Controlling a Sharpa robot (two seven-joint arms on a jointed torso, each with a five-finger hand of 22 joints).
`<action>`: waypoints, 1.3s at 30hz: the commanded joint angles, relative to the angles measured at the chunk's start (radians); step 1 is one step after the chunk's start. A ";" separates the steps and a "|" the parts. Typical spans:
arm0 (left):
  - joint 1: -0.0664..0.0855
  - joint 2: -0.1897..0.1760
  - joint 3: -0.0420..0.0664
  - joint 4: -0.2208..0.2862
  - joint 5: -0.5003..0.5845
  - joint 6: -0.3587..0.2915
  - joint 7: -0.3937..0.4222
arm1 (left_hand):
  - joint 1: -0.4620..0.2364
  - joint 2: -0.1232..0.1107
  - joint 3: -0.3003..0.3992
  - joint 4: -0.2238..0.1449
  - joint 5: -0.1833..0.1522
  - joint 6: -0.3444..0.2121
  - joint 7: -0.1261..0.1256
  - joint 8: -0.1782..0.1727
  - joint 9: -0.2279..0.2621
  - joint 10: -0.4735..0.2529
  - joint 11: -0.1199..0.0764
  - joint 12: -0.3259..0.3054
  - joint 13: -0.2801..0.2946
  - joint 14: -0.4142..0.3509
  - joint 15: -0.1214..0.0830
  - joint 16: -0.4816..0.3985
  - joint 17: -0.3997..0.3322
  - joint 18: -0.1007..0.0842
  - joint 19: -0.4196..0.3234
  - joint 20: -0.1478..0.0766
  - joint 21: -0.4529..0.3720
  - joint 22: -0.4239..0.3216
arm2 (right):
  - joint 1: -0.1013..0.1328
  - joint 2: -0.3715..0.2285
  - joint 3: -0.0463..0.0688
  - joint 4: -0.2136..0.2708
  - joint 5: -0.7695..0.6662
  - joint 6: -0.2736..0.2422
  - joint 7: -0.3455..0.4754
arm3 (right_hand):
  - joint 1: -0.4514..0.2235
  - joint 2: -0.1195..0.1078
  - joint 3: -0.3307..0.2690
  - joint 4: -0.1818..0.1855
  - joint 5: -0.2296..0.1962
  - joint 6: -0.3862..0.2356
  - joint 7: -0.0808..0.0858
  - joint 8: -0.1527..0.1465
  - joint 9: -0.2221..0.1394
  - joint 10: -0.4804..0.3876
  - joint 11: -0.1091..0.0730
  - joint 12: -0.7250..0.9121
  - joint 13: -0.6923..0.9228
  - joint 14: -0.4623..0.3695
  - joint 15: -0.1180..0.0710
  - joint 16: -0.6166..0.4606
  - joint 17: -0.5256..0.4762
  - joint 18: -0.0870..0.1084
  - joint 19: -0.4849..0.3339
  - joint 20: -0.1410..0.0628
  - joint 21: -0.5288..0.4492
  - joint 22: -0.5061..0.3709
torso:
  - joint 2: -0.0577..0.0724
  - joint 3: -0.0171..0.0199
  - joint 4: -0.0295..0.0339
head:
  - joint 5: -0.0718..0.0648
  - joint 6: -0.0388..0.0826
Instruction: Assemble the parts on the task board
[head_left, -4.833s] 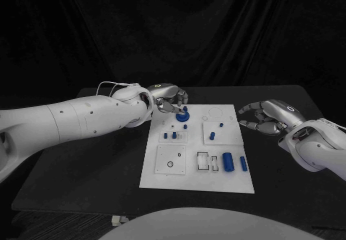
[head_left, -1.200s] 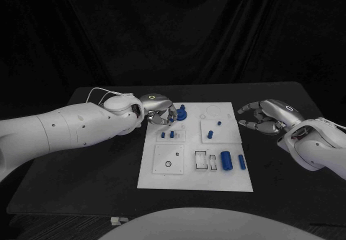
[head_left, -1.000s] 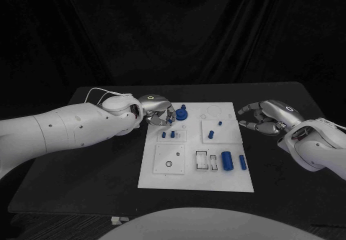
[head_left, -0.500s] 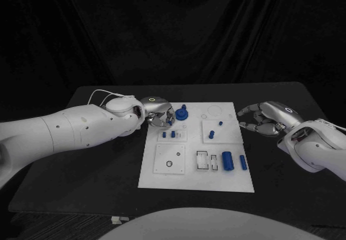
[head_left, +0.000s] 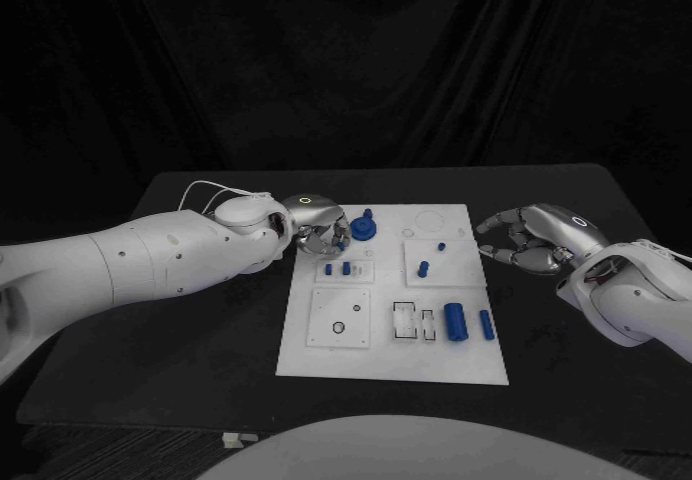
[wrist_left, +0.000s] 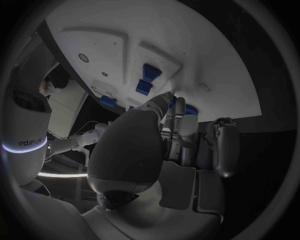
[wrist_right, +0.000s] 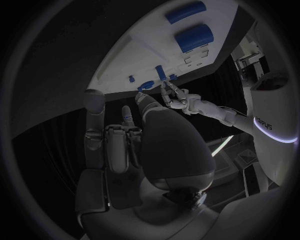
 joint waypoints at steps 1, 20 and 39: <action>-0.004 0.004 0.001 -0.001 0.000 -0.005 0.003 | -0.007 0.000 0.003 -0.004 -0.005 0.000 0.005 -0.004 0.008 0.003 0.000 -0.005 -0.001 0.002 -0.001 -0.001 0.001 -0.009 0.002 -0.001 -0.004 0.205 | -0.003 -0.001 0.001 0.001 -0.001 0.007 -0.014 | 0.009 0.002 0.005 -0.001 0.001 0.007 -0.002 -0.002 -0.001 0.072 0.006 -0.004 0.228 0.084 0.008 -0.006 0.180 -0.006 -0.007 0.003 -0.003 -0.001 | -0.001 0.0008 -0.0026 | 0.000 0.000; -0.008 0.004 0.001 0.007 0.000 0.010 0.001 | -0.009 0.000 0.003 -0.003 -0.008 -0.002 0.005 -0.007 0.006 0.002 0.001 -0.007 -0.002 -0.003 -0.001 -0.005 -0.006 -0.008 0.000 -0.001 -0.007 0.204 | -0.003 0.002 0.001 -0.002 -0.001 0.009 -0.014 | 0.009 0.002 0.006 -0.001 0.000 0.008 -0.002 -0.002 -0.002 0.069 0.007 -0.008 0.225 0.084 0.008 -0.007 0.178 -0.005 -0.008 0.003 -0.006 -0.002 | -0.001 0.0012 -0.0003 | -0.002 0.000; -0.010 0.009 0.001 0.001 0.000 0.032 -0.027 | -0.017 -0.008 0.005 -0.002 -0.025 -0.052 0.005 -0.047 -0.015 -0.026 0.007 -0.028 -0.008 -0.023 0.002 -0.019 -0.030 -0.004 -0.015 -0.001 -0.024 0.198 | -0.006 0.003 0.001 -0.004 -0.001 0.013 -0.016 | 0.010 0.002 0.007 -0.002 0.001 0.008 -0.002 -0.002 -0.003 0.064 0.007 -0.014 0.220 0.083 0.008 -0.009 0.177 -0.005 -0.009 0.003 -0.010 -0.002 | -0.002 0.0015 0.0003 | -0.007 0.000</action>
